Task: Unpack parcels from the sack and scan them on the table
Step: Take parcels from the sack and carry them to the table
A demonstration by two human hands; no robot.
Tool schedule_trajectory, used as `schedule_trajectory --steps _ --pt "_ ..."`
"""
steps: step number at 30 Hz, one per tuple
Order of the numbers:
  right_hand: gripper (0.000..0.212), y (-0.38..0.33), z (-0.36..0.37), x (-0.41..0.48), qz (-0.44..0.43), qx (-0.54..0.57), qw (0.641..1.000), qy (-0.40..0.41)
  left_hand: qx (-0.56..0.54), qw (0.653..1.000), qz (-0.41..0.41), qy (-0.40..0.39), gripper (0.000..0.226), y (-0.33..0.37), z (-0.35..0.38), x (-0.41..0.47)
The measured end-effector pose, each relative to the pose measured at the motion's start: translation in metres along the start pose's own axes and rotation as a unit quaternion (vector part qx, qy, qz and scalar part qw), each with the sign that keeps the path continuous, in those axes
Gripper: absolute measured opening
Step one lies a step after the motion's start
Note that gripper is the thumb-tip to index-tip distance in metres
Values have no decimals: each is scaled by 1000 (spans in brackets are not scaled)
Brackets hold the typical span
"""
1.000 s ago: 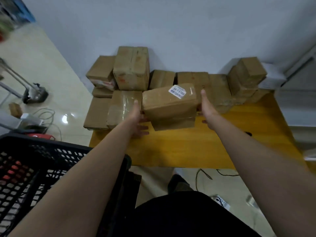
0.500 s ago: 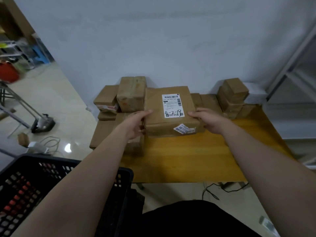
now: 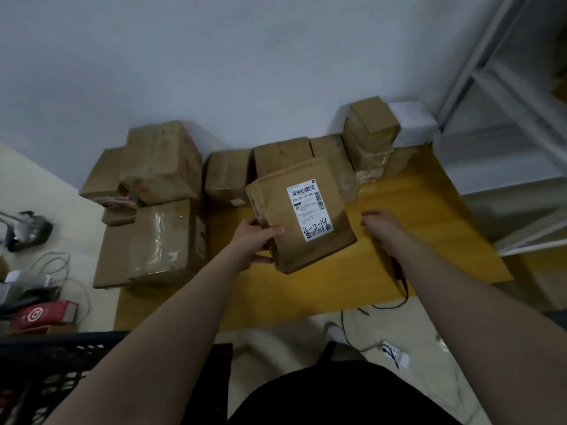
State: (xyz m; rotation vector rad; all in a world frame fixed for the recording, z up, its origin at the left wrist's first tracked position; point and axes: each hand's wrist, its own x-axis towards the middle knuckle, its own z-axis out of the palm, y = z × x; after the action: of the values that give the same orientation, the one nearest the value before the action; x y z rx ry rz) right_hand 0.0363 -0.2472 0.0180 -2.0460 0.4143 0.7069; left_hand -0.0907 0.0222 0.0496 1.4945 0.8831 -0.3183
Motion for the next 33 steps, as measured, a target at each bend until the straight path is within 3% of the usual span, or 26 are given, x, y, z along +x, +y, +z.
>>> schedule_trajectory --steps 5,9,13,15,19,21,25,33 --pt "44 47 -19 62 87 -43 995 18 16 999 -31 33 82 -11 41 40" --pt "65 66 -19 104 187 -94 977 40 -4 998 -65 14 84 -22 61 69" --pt "86 82 -18 135 226 -86 970 15 -19 996 -84 30 85 -38 79 87" --pt "81 94 -21 145 225 -64 972 -3 -23 995 -93 35 83 -43 85 91" --pt "44 118 -25 154 251 -39 965 -61 -10 993 -104 51 82 -46 87 95" --pt "41 116 -23 150 259 -16 961 -94 -2 993 -98 59 81 -42 84 93" --pt "30 84 -17 136 190 23 977 -95 13 994 -75 73 80 -31 69 87" --pt "6 -47 -6 57 -13 63 989 -131 0 993 -3 116 91 -5 21 56"
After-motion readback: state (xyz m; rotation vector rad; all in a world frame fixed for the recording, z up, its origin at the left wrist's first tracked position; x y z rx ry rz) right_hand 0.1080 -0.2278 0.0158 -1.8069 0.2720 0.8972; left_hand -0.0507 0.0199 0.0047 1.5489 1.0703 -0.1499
